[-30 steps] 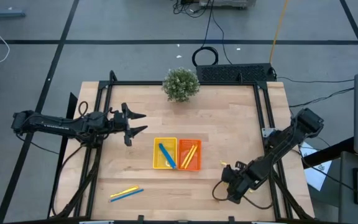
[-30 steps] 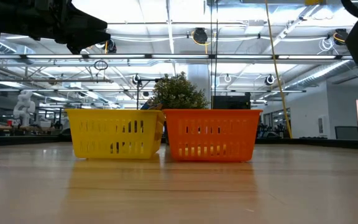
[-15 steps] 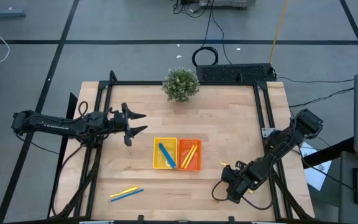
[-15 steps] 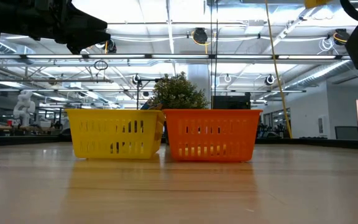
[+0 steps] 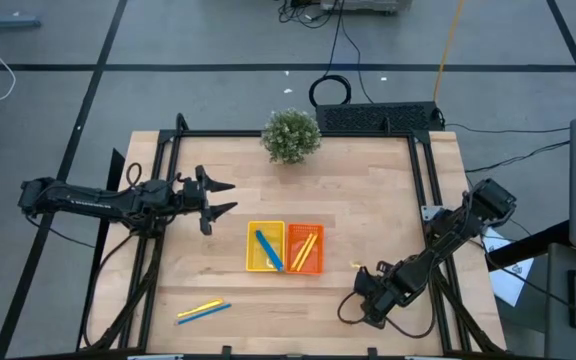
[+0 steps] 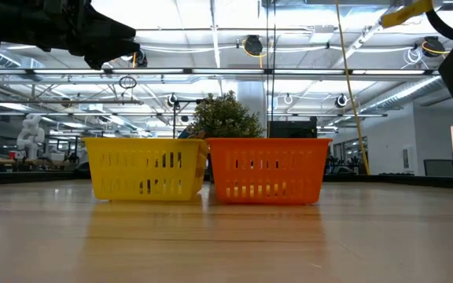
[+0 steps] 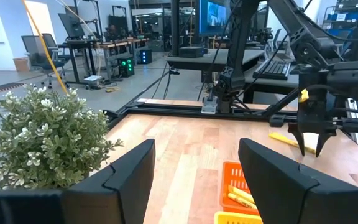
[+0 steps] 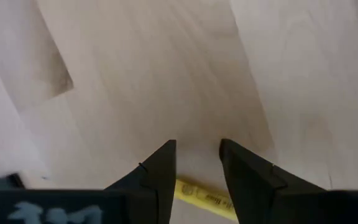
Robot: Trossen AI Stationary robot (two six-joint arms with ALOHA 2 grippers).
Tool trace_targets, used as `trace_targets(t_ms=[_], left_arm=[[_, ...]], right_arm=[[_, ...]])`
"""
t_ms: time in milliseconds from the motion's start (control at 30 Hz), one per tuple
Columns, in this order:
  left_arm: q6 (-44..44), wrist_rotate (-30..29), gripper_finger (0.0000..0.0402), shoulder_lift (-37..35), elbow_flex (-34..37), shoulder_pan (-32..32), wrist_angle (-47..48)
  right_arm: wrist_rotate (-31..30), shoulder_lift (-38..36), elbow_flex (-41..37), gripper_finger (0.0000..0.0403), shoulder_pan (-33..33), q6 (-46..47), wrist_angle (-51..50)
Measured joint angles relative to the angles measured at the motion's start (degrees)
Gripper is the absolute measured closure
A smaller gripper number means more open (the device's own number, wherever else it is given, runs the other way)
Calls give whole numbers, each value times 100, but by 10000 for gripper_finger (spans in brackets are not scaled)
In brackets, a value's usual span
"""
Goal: Sort pens & pencils
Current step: Put the right yellow pen into the orange bin
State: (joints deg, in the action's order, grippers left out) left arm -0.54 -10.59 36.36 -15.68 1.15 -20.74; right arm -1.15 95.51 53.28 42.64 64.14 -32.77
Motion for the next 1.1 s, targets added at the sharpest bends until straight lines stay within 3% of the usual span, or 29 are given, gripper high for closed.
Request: trace_targets(t_ms=[200,367,667,867,1100], left_arm=[[28,0,163,0,0,0,-4],[52,0,163,2,0,0,-2],[59,0,163,1,0,0,-4],[68,2,163,1,0,0,-4],[86,4,163,1,0,0,-4]], right_arm=[[-50,-519,-20,304,-38,-526,-243],[-31,-1161,-17,320,13,-338,-915],[276,-1666,-192,314,360,1910,-1461],[551,-1661,-742,281,677,3958,-1337],[715,-1661,-1060,234,813,5131,-1284]])
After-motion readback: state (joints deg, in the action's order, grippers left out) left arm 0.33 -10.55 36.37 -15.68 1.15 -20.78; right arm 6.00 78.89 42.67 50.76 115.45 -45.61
